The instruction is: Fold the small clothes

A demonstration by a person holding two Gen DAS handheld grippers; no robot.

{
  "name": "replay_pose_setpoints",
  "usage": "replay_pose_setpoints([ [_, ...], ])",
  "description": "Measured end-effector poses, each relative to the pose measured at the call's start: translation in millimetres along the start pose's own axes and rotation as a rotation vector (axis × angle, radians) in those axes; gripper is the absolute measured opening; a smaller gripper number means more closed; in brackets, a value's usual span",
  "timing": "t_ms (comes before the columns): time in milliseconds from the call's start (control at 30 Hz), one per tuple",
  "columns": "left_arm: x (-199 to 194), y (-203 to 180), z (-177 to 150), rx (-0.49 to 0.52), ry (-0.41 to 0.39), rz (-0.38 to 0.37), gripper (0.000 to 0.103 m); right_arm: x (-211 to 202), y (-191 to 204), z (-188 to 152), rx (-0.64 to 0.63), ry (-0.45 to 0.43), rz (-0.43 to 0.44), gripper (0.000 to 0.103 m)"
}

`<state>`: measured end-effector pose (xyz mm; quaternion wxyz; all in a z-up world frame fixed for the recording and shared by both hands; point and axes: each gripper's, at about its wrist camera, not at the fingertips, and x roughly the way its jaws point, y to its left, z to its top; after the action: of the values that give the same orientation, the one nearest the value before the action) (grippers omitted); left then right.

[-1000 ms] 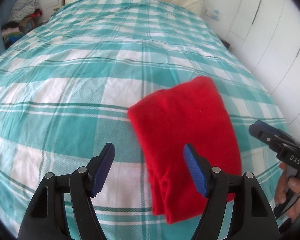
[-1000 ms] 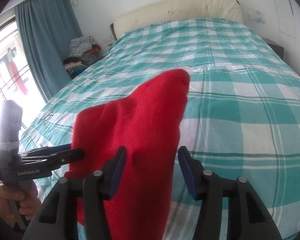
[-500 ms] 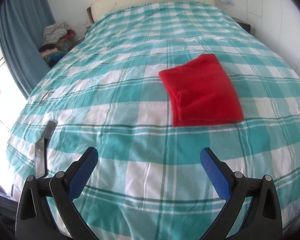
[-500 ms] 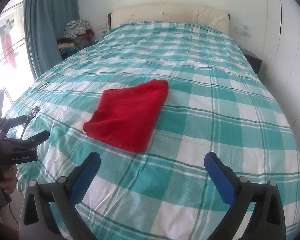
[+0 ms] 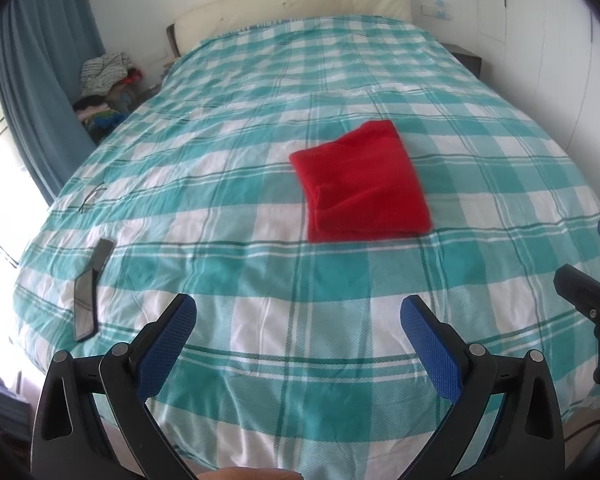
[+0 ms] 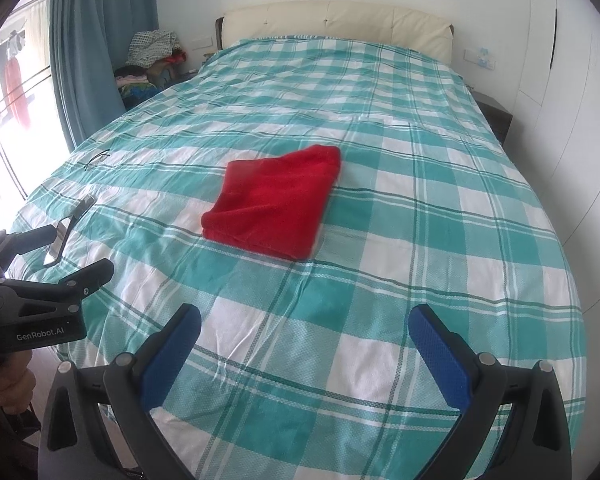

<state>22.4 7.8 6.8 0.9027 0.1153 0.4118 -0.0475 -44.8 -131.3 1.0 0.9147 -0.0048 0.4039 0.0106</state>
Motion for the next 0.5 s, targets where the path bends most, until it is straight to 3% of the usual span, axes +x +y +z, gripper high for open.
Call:
replay_pose_setpoints([
  [200,-0.1,4.1,-3.6,-0.025,0.005,-0.023,0.103,0.9,-4.4,-3.8,0.025,0.011,-0.017,0.102],
  [500,2.0,8.2,-5.4,-0.041,0.007,0.000,0.103,0.9,-7.6,-4.8,0.035,0.011,-0.020,0.102],
])
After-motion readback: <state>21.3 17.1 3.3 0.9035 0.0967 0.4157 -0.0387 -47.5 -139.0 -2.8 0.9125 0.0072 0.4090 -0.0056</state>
